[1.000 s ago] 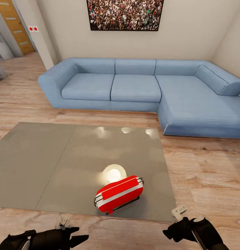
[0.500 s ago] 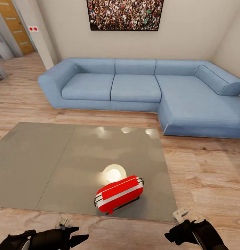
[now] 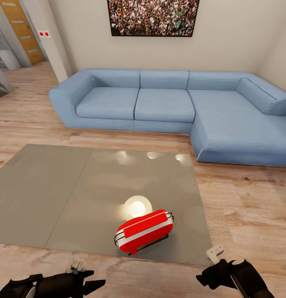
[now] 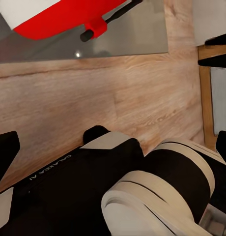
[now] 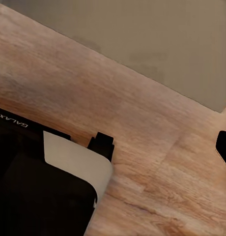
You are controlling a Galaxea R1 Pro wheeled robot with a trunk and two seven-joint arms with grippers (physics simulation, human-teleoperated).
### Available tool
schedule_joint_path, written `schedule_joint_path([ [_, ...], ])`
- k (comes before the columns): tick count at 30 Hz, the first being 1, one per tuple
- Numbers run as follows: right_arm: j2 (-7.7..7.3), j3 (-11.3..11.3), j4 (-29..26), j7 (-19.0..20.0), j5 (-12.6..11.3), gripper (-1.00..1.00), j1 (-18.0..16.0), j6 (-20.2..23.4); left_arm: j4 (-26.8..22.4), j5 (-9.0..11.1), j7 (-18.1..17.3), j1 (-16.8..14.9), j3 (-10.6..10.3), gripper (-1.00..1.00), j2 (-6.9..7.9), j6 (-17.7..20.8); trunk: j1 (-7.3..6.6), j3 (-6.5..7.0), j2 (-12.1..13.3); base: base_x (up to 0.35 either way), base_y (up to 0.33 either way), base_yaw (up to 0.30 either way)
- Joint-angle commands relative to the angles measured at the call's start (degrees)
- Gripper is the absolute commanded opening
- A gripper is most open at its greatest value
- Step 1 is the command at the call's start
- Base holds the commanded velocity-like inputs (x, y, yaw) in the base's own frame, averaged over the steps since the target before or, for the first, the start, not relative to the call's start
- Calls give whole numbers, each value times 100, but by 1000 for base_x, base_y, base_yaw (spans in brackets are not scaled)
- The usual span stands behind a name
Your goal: Turn on the radio receiver that's on the table in the living room.
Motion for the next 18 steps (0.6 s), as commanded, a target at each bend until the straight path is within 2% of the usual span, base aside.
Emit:
schedule_joint_path([
  [1,-2,0,0,1,-2,100,0,-1,0,0,0,0,-1,100,0,0,0,-2,0,0,0,142],
  [18,-8,0,-10,3,-3,100,0,0,0,-1,0,0,-3,100,0,-9,0,-4,0,0,0,13],
])
